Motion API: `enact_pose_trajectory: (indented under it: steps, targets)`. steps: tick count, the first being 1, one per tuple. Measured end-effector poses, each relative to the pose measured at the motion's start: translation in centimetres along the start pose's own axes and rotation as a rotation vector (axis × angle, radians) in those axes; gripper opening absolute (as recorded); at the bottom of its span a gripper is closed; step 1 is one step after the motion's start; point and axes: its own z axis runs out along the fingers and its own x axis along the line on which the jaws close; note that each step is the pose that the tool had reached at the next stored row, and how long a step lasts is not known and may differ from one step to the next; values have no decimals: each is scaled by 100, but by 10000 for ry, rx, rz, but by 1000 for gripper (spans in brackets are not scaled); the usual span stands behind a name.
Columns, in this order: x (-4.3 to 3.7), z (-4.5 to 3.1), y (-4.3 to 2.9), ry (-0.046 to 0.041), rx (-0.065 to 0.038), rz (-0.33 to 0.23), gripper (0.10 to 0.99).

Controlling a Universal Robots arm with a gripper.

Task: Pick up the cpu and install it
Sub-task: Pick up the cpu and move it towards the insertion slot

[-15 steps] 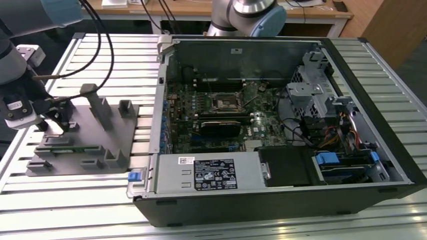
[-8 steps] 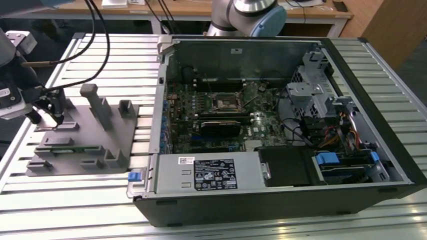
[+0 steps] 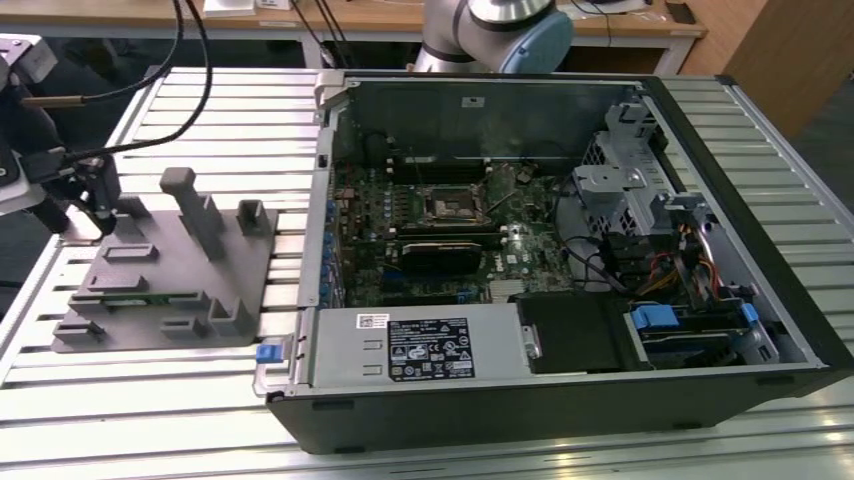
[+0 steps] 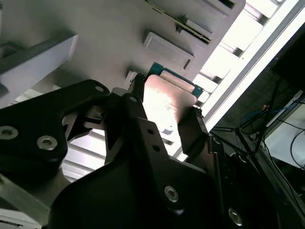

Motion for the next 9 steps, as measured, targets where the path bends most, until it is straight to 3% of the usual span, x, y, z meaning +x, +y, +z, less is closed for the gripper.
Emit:
enact_pose_trajectory:
  steps: [9]
  targets:
    - [3, -214, 8, -2, 0, -1, 533]
